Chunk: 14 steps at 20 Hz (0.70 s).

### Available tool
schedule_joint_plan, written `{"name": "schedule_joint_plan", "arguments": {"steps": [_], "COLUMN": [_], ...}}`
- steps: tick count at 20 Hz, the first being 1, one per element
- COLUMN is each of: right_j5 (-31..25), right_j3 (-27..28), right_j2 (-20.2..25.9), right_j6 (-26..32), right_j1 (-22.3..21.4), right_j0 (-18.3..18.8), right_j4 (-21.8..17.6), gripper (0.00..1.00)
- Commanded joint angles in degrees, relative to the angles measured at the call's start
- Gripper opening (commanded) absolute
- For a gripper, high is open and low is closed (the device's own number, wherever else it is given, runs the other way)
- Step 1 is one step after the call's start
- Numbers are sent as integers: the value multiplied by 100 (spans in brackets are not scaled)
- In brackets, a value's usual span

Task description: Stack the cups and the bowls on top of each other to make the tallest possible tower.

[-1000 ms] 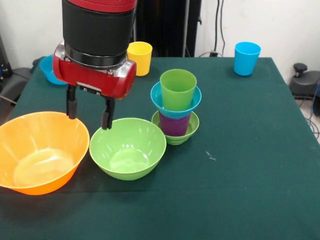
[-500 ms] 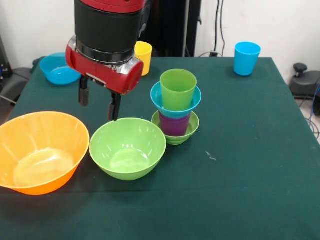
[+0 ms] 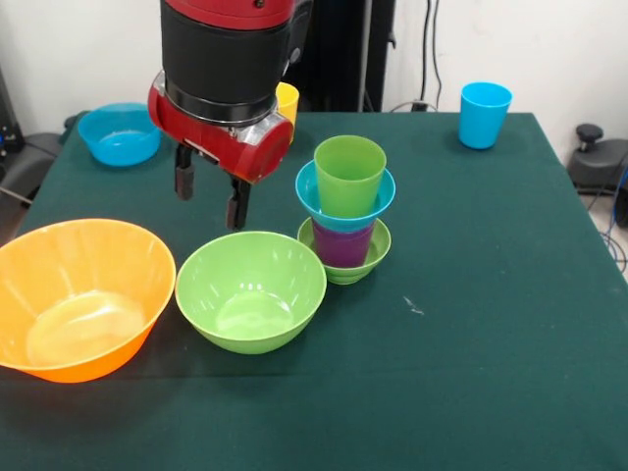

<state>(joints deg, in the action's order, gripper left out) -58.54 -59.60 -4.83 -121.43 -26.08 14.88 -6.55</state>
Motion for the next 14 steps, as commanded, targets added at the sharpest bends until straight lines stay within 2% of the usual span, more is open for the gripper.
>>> {"name": "schedule_joint_plan", "arguments": {"steps": [1,8,14], "right_j5": [-206,512,829], "right_j3": [-734,-1145,-1378], "right_j2": [85,92,13], "right_j6": [-552,-557,-682], "right_j1": [151,272,201], "right_j0": [84,224,210], "right_j4": [106,127,123], "gripper": [100,100,100]}}
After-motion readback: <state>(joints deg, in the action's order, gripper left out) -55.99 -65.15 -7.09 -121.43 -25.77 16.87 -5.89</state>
